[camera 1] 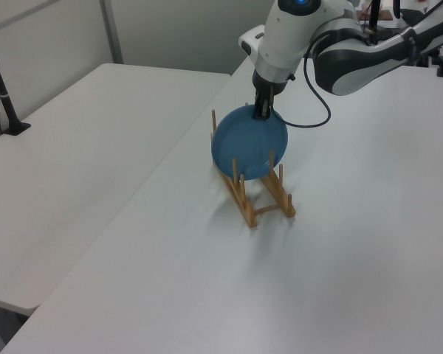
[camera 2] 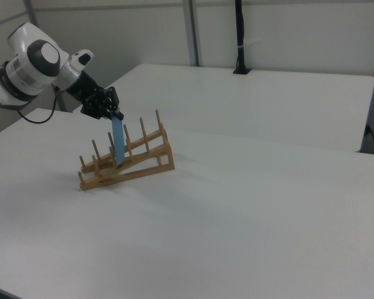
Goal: Pick plate from plate rack
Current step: 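Lower the open gripper onto the plate's rim and close it, then lift the gripped blue plate up out of the rack slots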
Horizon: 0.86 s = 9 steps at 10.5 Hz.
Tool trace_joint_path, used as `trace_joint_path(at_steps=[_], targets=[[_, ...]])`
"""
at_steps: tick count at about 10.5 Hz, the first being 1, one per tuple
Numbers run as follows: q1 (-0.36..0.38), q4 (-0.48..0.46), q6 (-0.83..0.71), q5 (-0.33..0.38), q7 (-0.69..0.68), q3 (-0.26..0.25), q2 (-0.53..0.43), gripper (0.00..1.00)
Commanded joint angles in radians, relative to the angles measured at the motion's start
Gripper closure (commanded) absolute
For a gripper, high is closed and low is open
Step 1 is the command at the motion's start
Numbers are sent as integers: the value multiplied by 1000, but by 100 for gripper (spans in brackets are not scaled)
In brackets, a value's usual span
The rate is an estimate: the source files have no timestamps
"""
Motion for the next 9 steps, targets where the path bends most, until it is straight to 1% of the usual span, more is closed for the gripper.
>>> trace_joint_path(at_steps=[1, 2, 3, 6, 8, 9], targets=[[3, -4, 16, -30, 16, -8, -23, 89], [0, -4, 16, -30, 13, -8, -29, 96], [-1, -4, 16, -30, 11, -10, -31, 100], [-3, 16, 19, -28, 11, -16, -34, 100], [-3, 33, 19, -27, 11, -16, -57, 100], [-3, 56, 18, -24, 8, -18, -69, 100]])
